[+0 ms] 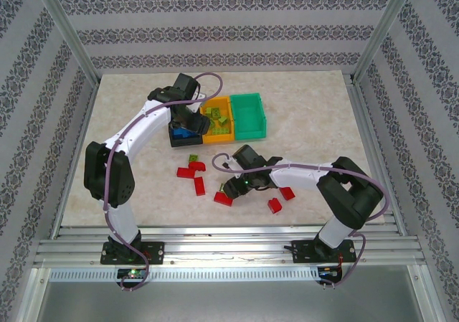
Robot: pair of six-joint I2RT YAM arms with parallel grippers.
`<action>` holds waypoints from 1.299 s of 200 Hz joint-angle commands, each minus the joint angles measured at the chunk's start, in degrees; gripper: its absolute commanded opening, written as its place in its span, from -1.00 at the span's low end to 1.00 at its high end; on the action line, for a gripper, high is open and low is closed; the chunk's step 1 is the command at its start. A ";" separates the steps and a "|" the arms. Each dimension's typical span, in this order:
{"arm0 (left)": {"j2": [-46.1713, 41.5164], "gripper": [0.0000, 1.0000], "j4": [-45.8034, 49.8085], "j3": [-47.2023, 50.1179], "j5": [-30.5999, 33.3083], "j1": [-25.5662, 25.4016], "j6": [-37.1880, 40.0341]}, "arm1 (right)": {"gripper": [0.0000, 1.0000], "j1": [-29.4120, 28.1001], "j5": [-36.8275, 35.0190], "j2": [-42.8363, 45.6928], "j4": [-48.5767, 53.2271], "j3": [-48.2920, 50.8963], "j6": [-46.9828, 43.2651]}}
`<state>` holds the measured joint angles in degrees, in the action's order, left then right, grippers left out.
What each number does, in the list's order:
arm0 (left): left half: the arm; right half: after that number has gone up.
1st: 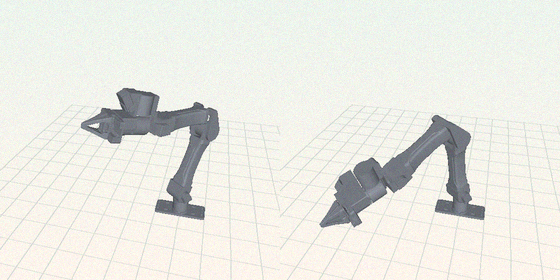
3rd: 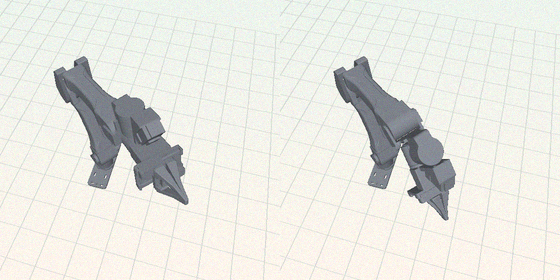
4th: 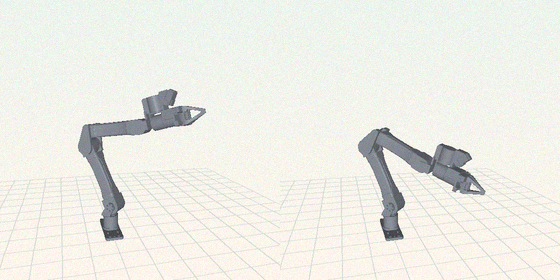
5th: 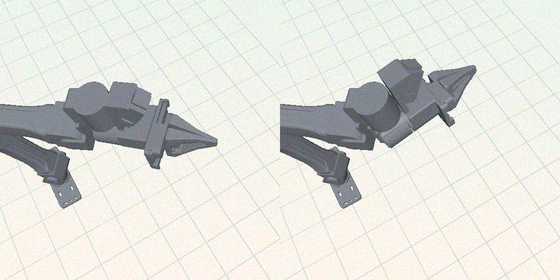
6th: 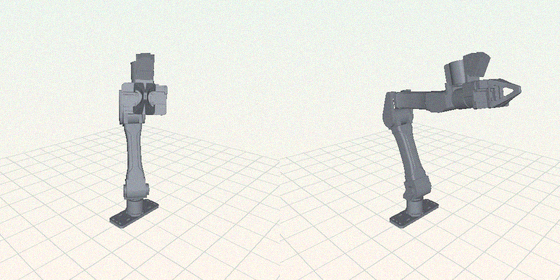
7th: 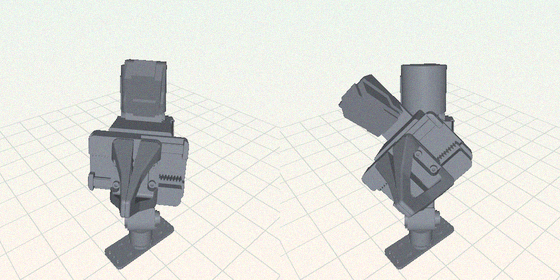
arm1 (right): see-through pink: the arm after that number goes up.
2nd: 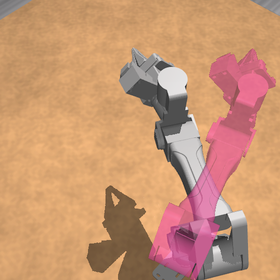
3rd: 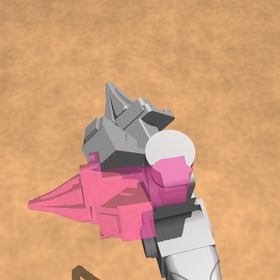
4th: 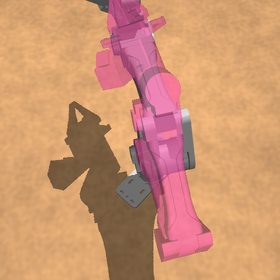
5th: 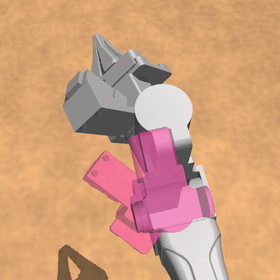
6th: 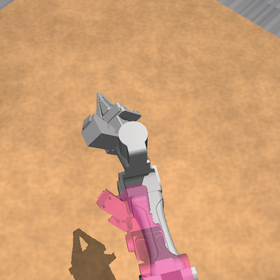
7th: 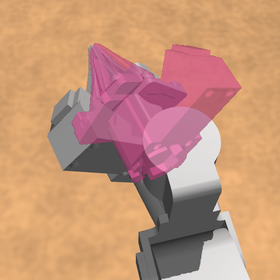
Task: Sort the legos into containers by color
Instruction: Pick up the lego from the bottom-center of the table, then place the lego in the container.
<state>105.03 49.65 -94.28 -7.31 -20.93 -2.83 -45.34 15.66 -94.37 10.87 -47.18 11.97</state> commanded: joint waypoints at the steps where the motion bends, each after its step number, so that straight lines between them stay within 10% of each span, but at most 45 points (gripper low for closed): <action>1: -2.03 0.44 -0.53 0.50 -0.54 -0.03 0.80 | -0.09 -0.84 -2.48 -0.75 1.69 -0.72 0.34; 79: -2.55 0.44 -0.35 0.41 0.28 -0.03 1.07 | -0.69 0.35 -5.49 4.29 0.43 -0.77 2.81; 218: -4.80 0.44 -4.90 3.52 -3.54 5.80 -3.23 | -0.65 14.99 -0.45 -11.40 -6.43 -28.99 10.14; 260: -5.78 0.43 -4.48 3.57 -1.41 5.85 -1.91 | -0.32 17.39 -0.15 -21.29 -3.46 -43.35 9.73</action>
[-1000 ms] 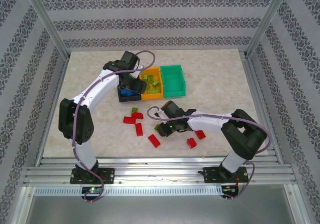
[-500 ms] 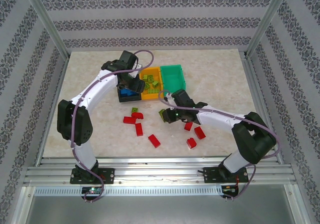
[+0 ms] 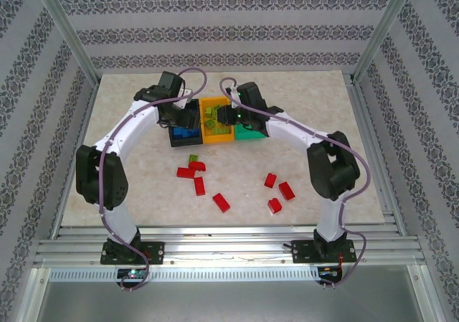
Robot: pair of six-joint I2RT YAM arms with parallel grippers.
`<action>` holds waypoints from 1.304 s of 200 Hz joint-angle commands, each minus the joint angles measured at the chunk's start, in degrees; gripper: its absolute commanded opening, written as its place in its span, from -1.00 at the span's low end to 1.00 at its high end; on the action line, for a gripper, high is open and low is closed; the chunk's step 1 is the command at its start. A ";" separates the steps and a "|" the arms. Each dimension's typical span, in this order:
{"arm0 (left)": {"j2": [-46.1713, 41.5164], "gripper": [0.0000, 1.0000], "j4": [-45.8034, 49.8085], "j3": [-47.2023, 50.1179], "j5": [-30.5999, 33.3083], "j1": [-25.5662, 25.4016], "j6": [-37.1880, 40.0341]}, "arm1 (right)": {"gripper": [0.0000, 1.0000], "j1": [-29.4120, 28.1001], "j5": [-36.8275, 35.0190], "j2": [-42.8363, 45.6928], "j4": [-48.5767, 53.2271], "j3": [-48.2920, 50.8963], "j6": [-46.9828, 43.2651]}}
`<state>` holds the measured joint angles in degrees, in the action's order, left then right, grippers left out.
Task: Sort the legos into containers by color
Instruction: Place the lego in the container, then pick up the lego from the center of the table.
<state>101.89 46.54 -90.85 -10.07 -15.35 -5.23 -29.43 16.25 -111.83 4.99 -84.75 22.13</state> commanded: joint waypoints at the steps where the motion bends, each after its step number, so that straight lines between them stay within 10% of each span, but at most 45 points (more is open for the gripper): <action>1: -2.69 0.43 -1.37 0.14 1.49 0.26 0.54 | -0.31 1.52 -0.63 -4.01 2.49 -5.91 -0.47; 154: 4.83 0.42 9.44 -6.94 -0.71 -0.11 4.01 | -0.19 -0.34 1.87 16.78 -6.08 25.56 -2.71; 261: 17.53 0.39 27.55 -17.07 11.33 -11.86 2.33 | -0.18 -0.82 -4.86 25.25 -12.73 40.98 -6.30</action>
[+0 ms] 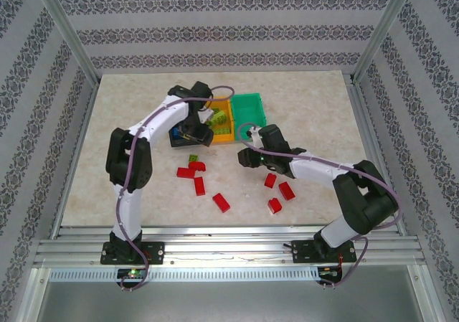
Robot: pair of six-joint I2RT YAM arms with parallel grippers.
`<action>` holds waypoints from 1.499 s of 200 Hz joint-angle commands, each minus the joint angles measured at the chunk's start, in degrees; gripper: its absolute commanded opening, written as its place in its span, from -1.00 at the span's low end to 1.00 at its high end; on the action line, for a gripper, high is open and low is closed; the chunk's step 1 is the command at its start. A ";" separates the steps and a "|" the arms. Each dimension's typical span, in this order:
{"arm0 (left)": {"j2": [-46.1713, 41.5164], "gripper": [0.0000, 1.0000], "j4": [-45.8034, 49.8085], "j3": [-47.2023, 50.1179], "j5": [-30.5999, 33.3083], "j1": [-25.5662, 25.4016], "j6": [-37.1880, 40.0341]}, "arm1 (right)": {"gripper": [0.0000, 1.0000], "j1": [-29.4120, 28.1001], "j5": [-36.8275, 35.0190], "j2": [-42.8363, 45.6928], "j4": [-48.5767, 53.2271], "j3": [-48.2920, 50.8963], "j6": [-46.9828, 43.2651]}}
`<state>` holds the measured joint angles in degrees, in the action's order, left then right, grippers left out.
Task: Sort the legos into containers by color
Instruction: Pick up the lego from the center of the table.
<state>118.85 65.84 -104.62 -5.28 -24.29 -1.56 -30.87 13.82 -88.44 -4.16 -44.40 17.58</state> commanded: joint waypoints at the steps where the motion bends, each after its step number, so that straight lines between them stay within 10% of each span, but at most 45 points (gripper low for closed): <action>1: 0.54 0.39 8.33 -3.35 6.62 -3.02 -1.43 | -0.18 0.68 -2.46 1.82 -3.53 0.68 -1.76; 300: 10.32 0.15 9.09 -0.60 -0.20 0.23 -6.48 | -0.14 0.81 1.65 -3.67 -4.51 -1.83 0.26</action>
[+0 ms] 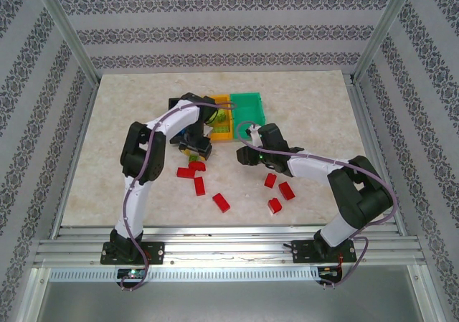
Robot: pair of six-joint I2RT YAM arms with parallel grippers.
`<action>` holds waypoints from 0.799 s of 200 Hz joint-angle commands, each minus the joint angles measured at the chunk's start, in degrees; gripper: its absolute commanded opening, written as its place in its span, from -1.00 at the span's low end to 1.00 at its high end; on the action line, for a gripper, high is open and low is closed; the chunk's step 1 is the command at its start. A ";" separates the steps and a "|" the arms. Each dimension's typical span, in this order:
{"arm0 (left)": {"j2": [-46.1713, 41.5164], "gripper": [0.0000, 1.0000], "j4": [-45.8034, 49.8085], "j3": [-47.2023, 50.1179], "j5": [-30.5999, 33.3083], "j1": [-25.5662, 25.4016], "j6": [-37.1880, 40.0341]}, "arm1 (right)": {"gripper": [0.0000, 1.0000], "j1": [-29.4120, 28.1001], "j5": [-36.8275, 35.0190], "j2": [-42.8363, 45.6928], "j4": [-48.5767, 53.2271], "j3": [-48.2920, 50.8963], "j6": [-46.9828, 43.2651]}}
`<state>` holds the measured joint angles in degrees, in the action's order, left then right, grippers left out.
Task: Sort the legos into containers by color
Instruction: Pick up the lego from the center of the table.
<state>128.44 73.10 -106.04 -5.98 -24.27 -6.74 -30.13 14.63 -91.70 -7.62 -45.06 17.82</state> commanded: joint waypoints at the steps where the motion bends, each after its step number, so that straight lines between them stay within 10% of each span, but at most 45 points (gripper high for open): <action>1: 0.69 0.15 1.72 0.87 0.51 0.20 -1.32 | -0.14 0.07 0.84 -0.41 -1.07 -1.17 -0.03; 160: -4.19 -0.26 -2.29 1.72 2.50 -0.37 -1.09 | -0.13 0.35 0.57 0.56 -0.73 -0.91 -0.42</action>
<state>128.51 72.38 -104.38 -5.54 -24.36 -7.81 -30.11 14.63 -91.68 -7.62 -45.06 17.80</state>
